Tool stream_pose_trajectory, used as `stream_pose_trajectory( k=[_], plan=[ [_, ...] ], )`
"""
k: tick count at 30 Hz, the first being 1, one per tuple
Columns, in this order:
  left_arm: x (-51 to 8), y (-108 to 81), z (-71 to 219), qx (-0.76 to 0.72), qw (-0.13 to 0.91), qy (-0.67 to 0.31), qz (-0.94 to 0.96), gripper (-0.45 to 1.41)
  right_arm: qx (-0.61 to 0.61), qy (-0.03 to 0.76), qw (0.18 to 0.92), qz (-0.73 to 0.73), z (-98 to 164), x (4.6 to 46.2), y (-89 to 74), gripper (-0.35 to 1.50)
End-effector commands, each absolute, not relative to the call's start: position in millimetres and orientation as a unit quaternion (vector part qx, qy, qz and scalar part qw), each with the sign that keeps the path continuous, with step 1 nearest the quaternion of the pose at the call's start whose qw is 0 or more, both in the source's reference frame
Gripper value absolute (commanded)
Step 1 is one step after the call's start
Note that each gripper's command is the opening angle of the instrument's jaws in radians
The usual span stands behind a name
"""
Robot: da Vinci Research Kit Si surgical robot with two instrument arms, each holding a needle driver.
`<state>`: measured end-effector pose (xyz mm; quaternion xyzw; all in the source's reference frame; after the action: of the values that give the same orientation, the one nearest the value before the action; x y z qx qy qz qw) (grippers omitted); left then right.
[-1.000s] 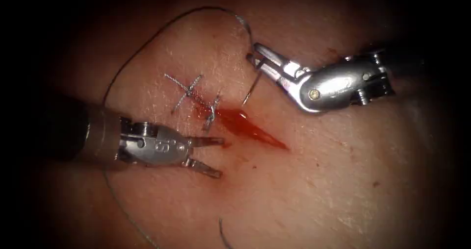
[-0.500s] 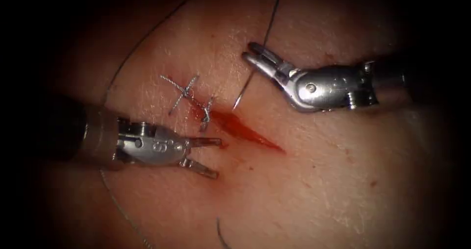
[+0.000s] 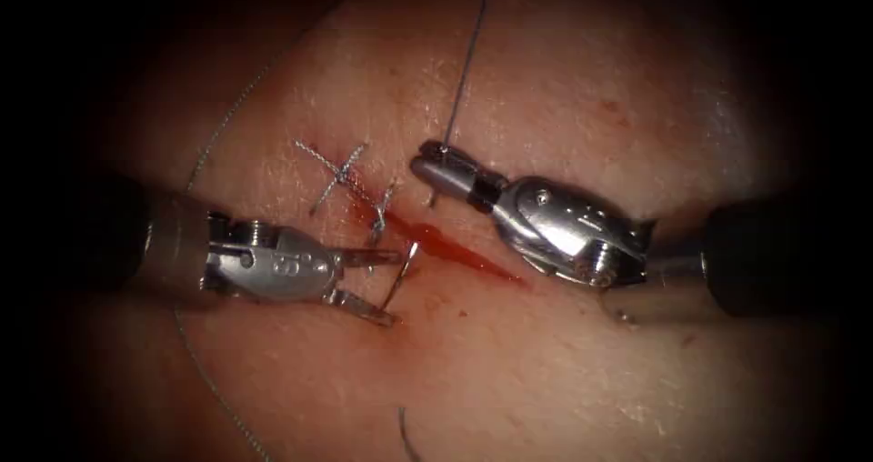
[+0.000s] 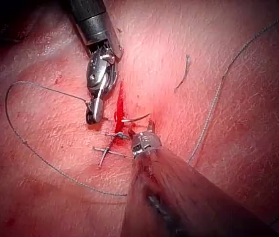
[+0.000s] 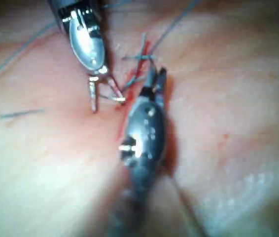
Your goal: Wound Closure
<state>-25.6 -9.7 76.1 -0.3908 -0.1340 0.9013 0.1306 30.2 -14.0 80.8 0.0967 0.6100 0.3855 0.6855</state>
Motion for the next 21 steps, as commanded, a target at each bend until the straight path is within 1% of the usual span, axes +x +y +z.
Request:
stream_pose_trajectory(
  k=[1, 8, 12, 14, 15, 16, 17, 18, 19, 21],
  plan=[
    [-26.1, -10.1, 76.7, -0.391, 0.13, -0.135, 0.901, 0.31, 0.116, 0.604, 0.684, 0.392, 80.6, 31.0, -15.1, -0.35],
    [-26.1, -10.1, 76.7, -0.391, 0.13, -0.135, 0.901, 0.31, 0.208, 0.579, 0.659, 0.433, 80.5, 31.8, -16.9, -0.35],
    [-26.1, -10.1, 76.6, -0.391, 0.133, -0.136, 0.9, 0.31, 0.225, 0.575, 0.65, 0.443, 80.3, 31.8, -17.0, -0.35],
    [-26.1, -10.0, 76.6, -0.392, 0.13, -0.137, 0.9, 0.31, 0.215, 0.57, 0.649, 0.455, 80.1, 31.5, -16.1, 0.68],
    [-26.1, -10.0, 76.6, -0.392, 0.13, -0.137, 0.9, 0.31, 0.215, 0.57, 0.649, 0.455, 80.1, 31.5, -16.1, 0.68],
    [-26.1, -10.0, 76.5, -0.392, 0.13, -0.137, 0.9, 0.31, 0.212, 0.569, 0.649, 0.458, 80.1, 31.5, -15.8, 0.91],
    [-26.1, -9.9, 76.4, -0.393, 0.122, -0.134, 0.901, 0.32, 0.212, 0.569, 0.648, 0.459, 80.2, 31.3, -15.3, 1.2],
    [-26.1, -9.8, 76.4, -0.393, 0.123, -0.134, 0.901, 0.32, 0.213, 0.569, 0.648, 0.459, 80.3, 31.1, -15.1, 1.26],
    [-26.1, -9.8, 76.4, -0.393, 0.123, -0.134, 0.901, 0.32, 0.213, 0.569, 0.648, 0.459, 80.3, 31.1, -15.1, 1.26],
    [-26.2, -9.6, 76.2, -0.396, 0.111, -0.129, 0.903, 0.32, 0.214, 0.569, 0.649, 0.458, 80.4, 30.7, -14.9, 1.35]
  ],
)
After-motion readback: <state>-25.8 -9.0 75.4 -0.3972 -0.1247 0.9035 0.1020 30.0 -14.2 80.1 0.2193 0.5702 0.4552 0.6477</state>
